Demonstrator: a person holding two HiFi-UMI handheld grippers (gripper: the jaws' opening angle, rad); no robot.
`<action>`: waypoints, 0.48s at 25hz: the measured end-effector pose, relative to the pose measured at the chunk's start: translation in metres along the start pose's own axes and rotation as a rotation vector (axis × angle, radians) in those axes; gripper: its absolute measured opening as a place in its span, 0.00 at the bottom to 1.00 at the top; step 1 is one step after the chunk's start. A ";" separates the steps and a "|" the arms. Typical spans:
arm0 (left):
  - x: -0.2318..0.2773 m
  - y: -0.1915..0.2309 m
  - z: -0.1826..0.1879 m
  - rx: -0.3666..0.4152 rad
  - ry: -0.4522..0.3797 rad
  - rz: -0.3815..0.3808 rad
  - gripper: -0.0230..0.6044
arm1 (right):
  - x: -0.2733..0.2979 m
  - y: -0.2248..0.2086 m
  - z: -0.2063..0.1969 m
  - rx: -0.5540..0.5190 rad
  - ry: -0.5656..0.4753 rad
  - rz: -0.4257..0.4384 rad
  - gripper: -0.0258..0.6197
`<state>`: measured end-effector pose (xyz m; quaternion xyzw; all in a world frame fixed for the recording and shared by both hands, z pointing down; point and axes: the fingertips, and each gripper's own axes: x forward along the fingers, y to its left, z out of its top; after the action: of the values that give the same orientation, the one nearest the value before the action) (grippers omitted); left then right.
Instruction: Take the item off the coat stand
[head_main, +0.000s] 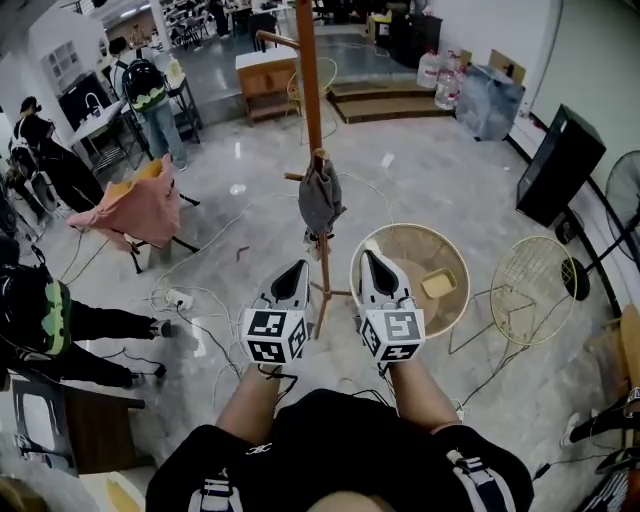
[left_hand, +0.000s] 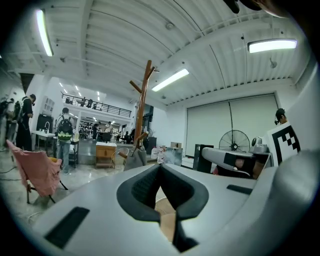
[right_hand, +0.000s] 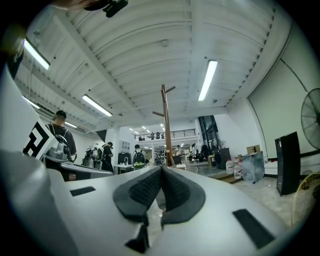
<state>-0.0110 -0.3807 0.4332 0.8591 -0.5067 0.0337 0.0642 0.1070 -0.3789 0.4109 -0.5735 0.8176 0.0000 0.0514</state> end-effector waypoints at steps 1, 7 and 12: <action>0.011 0.002 0.002 -0.003 0.002 0.003 0.05 | 0.011 -0.007 0.000 0.000 0.005 0.006 0.06; 0.054 0.036 0.007 -0.007 0.034 0.008 0.05 | 0.075 -0.019 0.002 -0.006 0.017 0.029 0.06; 0.069 0.072 0.019 -0.010 0.014 0.013 0.05 | 0.117 -0.013 -0.004 0.001 0.013 0.016 0.06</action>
<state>-0.0410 -0.4775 0.4287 0.8552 -0.5119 0.0374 0.0718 0.0800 -0.4930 0.4058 -0.5668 0.8225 -0.0035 0.0465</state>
